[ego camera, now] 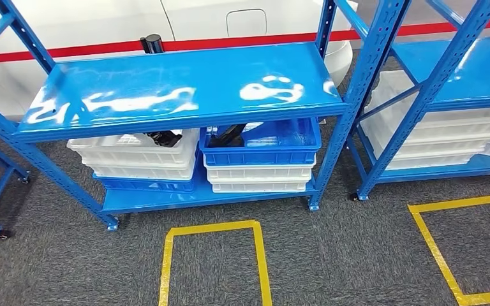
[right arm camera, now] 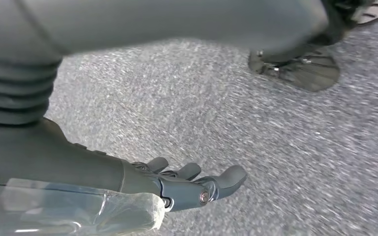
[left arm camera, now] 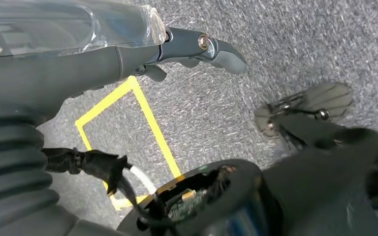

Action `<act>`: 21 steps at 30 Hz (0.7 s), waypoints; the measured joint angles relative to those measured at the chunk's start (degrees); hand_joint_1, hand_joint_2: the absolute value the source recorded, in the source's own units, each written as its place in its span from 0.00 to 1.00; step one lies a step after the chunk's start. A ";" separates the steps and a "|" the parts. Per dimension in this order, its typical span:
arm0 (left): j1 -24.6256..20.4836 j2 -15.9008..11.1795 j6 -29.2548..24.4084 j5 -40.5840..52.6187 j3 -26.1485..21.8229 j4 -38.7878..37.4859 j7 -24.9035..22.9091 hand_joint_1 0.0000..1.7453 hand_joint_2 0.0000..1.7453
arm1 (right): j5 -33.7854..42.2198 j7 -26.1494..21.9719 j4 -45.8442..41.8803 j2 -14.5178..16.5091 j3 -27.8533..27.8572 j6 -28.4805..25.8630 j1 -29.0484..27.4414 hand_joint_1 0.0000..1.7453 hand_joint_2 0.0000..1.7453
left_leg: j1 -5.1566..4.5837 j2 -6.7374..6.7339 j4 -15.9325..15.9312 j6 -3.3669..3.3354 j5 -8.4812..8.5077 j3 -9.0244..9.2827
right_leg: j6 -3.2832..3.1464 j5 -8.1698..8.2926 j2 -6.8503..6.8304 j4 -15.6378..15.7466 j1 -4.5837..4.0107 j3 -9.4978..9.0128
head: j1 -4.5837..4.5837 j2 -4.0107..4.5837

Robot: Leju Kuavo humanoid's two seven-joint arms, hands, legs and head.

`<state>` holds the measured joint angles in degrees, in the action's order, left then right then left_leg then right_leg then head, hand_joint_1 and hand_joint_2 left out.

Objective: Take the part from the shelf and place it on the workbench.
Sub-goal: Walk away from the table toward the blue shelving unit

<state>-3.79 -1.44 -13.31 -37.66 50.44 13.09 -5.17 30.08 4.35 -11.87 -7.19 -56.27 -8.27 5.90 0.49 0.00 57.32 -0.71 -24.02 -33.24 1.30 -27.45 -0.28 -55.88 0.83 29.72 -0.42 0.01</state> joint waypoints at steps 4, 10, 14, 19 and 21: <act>1.61 0.14 1.12 3.35 -1.83 0.01 0.46 0.00 0.25 | -2.63 -0.10 -0.59 0.63 2.37 -0.02 -0.34 0.00 0.50 | -0.52 0.14 -2.02 -1.34 0.16 1.06 | 1.23 -0.66 -0.10 0.03 0.17 -0.48 | 0.07 -0.01; 2.08 0.57 3.04 8.82 -6.16 0.37 1.19 0.00 0.00 | -6.92 -0.65 -0.98 1.47 7.22 0.01 -3.29 0.00 0.00 | -0.45 0.47 -2.72 -2.90 -0.01 2.20 | 1.73 -8.04 -0.04 -16.69 0.26 7.90 | 0.34 0.00; 1.79 0.97 4.20 12.14 -9.41 1.88 1.77 0.00 0.00 | -9.56 -1.00 -0.95 1.63 10.94 0.01 -6.31 0.00 0.00 | -0.35 1.12 -2.49 -2.18 -0.68 2.93 | 1.88 -1.04 0.04 -5.96 0.49 3.73 | 0.38 -0.01; 1.97 1.09 5.62 16.46 -14.19 3.47 2.35 0.00 0.00 | -13.06 -1.48 -0.94 2.45 16.13 0.03 -8.70 0.00 1.00 | -0.40 1.18 -2.18 -0.82 -1.60 3.11 | 0.44 0.88 0.26 -0.45 0.19 1.42 | 0.32 -0.01; 2.85 1.14 6.22 18.20 -16.20 3.86 2.61 0.00 0.00 | -14.44 -1.78 -1.11 2.74 18.42 0.01 -9.07 0.00 1.00 | -0.13 0.99 0.48 -0.32 -3.38 2.12 | -0.19 1.00 0.07 -0.33 0.19 1.43 | 0.24 -0.01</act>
<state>-0.93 -0.31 -7.09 -19.46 34.24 16.95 -2.57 15.65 2.57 -12.99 -4.45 -37.85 -8.26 -3.17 0.36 1.00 57.81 -1.03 -27.39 -31.12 1.11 -26.44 -0.21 -56.21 1.02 31.15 -0.18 0.01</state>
